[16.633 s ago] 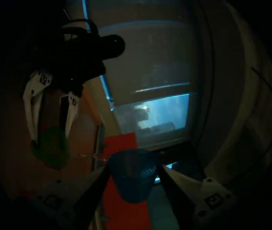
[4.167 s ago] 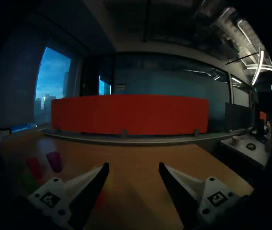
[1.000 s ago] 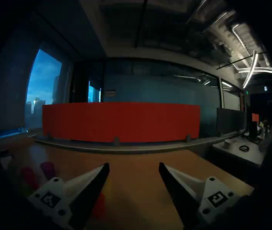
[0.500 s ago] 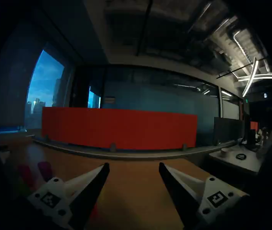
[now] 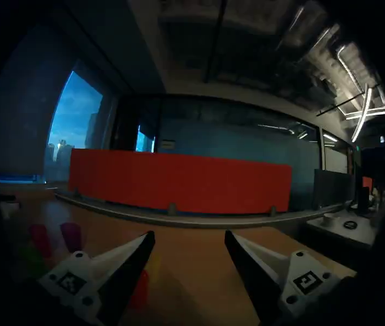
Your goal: Pour water
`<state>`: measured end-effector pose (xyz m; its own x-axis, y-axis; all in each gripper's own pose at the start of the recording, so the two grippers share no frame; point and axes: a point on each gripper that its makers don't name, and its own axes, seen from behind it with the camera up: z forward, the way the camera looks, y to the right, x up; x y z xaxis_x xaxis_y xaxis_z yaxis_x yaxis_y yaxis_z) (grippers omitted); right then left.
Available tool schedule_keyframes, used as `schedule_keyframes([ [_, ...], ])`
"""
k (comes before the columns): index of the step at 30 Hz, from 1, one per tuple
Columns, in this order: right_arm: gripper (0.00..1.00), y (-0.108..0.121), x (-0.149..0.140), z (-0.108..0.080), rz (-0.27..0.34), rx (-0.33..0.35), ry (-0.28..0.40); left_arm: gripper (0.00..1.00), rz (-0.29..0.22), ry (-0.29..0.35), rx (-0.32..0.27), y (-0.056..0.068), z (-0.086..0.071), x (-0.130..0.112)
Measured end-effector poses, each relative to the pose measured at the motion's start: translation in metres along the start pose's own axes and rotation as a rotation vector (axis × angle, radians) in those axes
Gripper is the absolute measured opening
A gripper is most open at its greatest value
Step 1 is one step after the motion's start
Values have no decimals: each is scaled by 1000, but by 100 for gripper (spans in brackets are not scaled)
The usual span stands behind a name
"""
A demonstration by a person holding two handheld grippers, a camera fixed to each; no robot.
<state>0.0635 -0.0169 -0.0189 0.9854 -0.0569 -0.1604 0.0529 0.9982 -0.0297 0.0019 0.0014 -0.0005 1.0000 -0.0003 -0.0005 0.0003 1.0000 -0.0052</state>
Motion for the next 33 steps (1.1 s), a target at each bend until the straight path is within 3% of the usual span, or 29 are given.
schedule_keyframes([
  [9,100,7,-26,4,60,3,-5,96,-1,0,0,0,0,-1],
  [33,100,14,-58,9,65,-10,-45,97,0,0,0,0,0,0],
])
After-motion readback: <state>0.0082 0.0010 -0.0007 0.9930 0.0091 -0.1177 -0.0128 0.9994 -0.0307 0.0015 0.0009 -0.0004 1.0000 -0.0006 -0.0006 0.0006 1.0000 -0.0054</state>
